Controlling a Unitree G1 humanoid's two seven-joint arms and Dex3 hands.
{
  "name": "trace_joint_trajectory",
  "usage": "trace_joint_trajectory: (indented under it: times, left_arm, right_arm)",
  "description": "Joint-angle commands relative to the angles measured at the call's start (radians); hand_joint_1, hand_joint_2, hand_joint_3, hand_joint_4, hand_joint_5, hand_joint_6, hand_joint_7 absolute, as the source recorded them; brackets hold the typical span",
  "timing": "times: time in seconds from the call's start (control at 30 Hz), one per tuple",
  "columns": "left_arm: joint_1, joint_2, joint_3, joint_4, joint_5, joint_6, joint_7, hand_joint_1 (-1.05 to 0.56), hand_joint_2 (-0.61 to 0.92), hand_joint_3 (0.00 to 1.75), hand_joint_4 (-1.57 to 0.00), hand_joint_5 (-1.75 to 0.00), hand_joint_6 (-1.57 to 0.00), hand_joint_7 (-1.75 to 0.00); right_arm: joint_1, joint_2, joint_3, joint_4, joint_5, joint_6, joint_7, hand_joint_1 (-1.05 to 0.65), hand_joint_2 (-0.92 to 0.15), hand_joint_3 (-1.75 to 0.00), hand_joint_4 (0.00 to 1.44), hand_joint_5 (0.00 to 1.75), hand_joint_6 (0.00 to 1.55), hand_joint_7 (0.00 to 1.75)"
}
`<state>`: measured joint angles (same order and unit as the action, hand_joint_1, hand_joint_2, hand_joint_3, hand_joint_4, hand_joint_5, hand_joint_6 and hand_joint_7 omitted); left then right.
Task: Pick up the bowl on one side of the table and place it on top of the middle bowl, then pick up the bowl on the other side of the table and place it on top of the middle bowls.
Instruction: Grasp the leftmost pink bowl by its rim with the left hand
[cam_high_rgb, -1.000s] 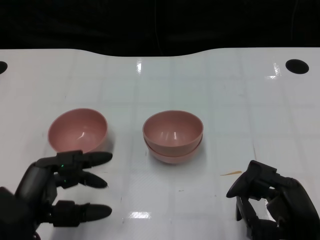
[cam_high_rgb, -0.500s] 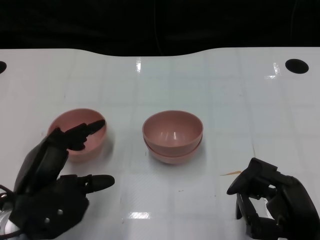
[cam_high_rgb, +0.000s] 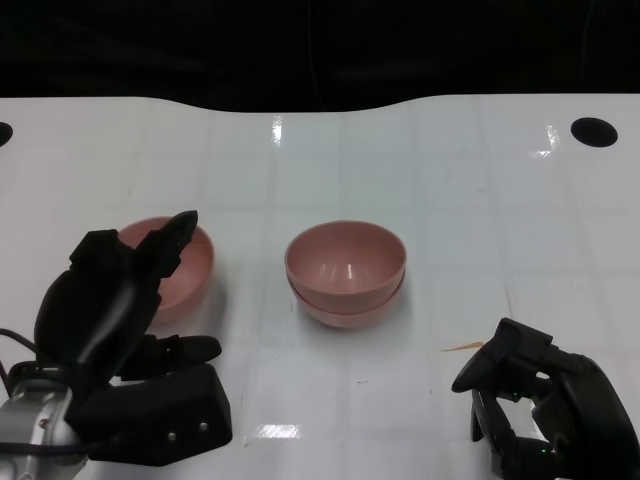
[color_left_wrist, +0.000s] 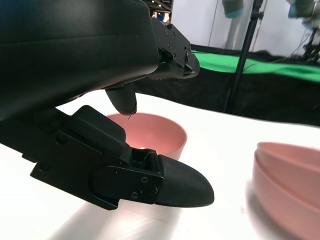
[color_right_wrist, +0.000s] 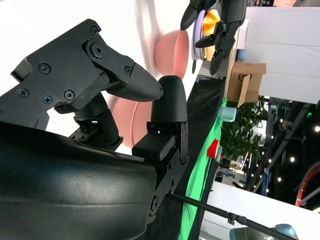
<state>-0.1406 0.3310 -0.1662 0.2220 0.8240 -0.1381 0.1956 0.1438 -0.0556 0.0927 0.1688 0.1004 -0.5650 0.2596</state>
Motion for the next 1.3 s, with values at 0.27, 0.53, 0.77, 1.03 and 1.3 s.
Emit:
trace_joint_trajectory:
  times: [0.27,0.53,0.77,1.03,1.3]
  left_arm:
    - [-0.026,0.059,-0.092,-0.086,0.121,0.186,-0.089,-0.67,0.87,0.05,0.00,-1.00,-0.03,-0.60]
    - [-0.044,0.062,-0.131,-0.110,0.152,0.272,-0.158,-0.54,0.83,0.00,-0.23,-0.55,-0.37,-0.04]
    - [-0.099,0.066,-0.172,-0.020,0.167,0.285,-0.148,-0.52,0.83,0.00,-0.37,-0.32,-0.40,0.00]
    - [-0.191,0.051,-0.226,0.155,0.162,0.283,-0.102,-0.46,0.84,0.00,-0.50,-0.14,-0.43,0.00]
    - [-0.336,0.009,-0.281,0.461,0.123,0.238,-0.033,-0.37,0.89,0.01,-0.75,-0.16,-0.57,-0.03]
  right_arm:
    - [0.010,0.003,-0.010,-0.015,0.003,-0.005,0.001,-0.20,-0.52,-1.17,0.83,1.75,0.74,1.53]
    - [0.010,0.001,-0.012,-0.013,-0.001,-0.009,0.003,-0.20,-0.54,-1.14,0.82,1.75,0.74,1.52]
    - [0.009,0.003,-0.013,-0.013,-0.005,-0.008,0.002,-0.20,-0.54,-1.14,0.82,1.75,0.74,1.52]
    - [0.008,0.004,-0.013,-0.010,0.003,-0.010,0.014,-0.20,-0.54,-1.15,0.81,1.75,0.74,1.52]
    - [0.012,0.005,-0.015,-0.016,-0.003,-0.008,0.012,-0.21,-0.53,-1.16,0.80,1.75,0.73,1.52]
